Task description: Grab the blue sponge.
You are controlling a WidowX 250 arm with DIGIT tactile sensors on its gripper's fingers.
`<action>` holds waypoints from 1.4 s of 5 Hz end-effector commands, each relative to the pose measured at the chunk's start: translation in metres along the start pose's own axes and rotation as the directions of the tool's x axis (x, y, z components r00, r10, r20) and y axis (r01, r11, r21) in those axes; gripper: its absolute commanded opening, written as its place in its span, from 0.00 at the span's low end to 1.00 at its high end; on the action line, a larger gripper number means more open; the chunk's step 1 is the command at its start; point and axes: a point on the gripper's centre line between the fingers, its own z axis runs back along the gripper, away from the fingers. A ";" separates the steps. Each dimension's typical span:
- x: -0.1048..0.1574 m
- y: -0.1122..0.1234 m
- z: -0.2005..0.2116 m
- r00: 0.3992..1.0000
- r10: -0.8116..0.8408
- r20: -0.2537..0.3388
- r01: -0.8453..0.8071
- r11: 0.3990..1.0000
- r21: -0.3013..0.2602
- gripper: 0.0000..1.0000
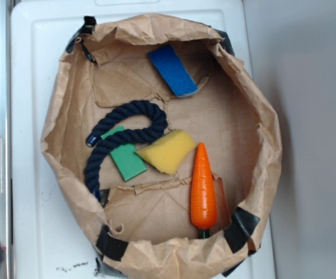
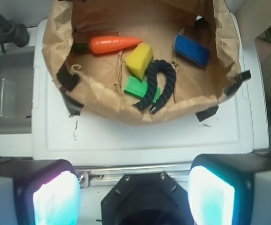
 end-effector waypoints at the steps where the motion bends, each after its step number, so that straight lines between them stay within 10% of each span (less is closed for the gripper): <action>1: 0.032 0.006 -0.016 0.995 -0.099 0.013 0.099 0.994 -0.042 1.00; 4: 0.106 -0.014 -0.044 0.983 -0.183 0.032 0.182 0.983 0.035 1.00; 7: 0.106 -0.014 -0.044 0.983 -0.183 0.032 0.182 0.983 0.035 1.00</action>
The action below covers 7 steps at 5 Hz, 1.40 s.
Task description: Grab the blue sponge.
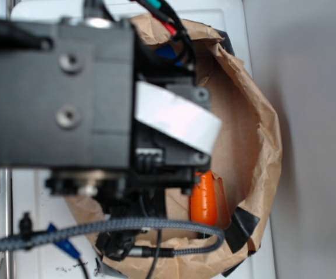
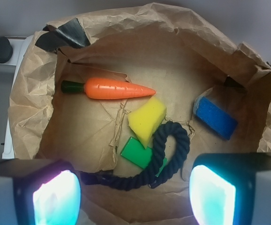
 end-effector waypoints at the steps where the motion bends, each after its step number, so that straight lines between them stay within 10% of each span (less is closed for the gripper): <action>1: 0.007 -0.003 0.014 0.998 -0.015 0.056 0.014 1.000 0.007 1.00; 2: 0.002 -0.007 -0.011 0.944 -0.242 0.223 0.249 0.968 -0.003 1.00; 3: 0.016 -0.002 -0.040 0.929 -0.264 0.259 0.264 0.964 0.035 1.00; 7: 0.058 0.009 -0.071 0.954 -0.288 0.087 0.270 0.946 0.178 1.00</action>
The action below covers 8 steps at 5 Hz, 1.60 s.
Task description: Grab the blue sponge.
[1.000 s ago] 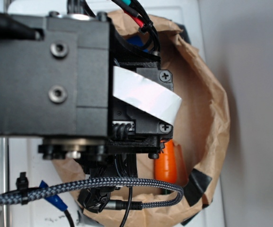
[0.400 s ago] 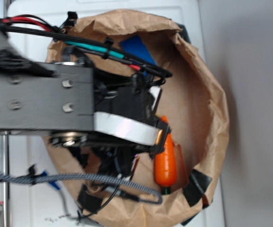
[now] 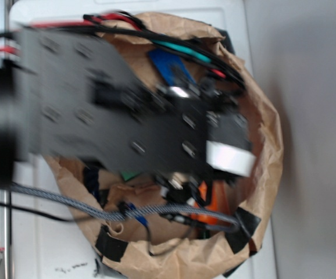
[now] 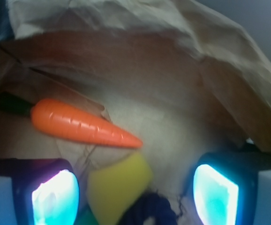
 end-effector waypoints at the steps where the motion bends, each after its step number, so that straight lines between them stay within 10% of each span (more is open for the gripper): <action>1: 0.006 0.003 0.013 0.997 -0.073 -0.003 0.073 0.996 0.050 1.00; 5: -0.029 0.017 -0.007 0.966 -0.258 -0.034 0.260 0.958 0.123 1.00; 8: -0.027 0.043 -0.029 0.954 -0.270 -0.132 0.273 0.962 0.001 1.00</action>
